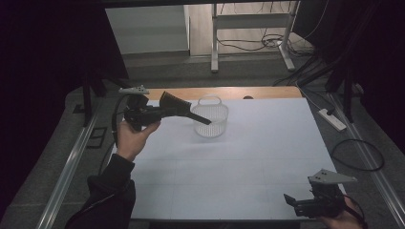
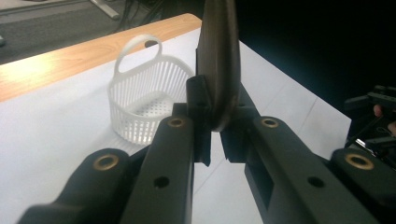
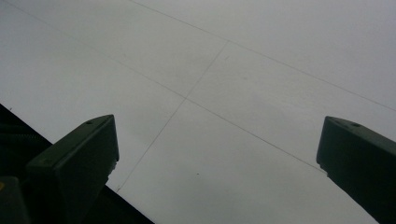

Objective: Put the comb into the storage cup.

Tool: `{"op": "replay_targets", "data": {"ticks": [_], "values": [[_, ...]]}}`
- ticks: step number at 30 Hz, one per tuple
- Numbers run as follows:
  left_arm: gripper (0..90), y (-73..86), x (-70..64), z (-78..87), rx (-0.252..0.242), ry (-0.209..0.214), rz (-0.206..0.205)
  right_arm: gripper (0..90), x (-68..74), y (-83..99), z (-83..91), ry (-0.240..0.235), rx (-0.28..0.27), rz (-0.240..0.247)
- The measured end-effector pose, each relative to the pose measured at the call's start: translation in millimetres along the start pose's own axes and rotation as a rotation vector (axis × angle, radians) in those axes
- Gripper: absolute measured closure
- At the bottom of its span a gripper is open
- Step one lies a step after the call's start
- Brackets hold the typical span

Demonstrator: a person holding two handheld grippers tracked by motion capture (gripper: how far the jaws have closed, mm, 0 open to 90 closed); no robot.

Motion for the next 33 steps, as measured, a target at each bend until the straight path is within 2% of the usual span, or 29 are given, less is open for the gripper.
{"op": "replay_targets", "data": {"ticks": [9, 33], "values": [[83.2, -5.1, 9.9, -12.2, 0.014, -0.016, 0.01, 0.0, 0.7, 0.7, 0.6, 0.001, 0.001, 0.008], [83.2, -6.9, 24.0, -45.4, 0.053, -0.04, 0.028, 0.0, 1.4, 0.9, 0.9, 0.0, -0.004, 0.017]]}}
Point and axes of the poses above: each handheld gripper's, and its own axes: z roughly backward along the jaws, y roughly out of its underside, x roughly to its left, the point moved 5 cm from there along -z, roughly forward along the jaws, and after that the axes turned 10 degrees about -z, right-handed, at the moved point
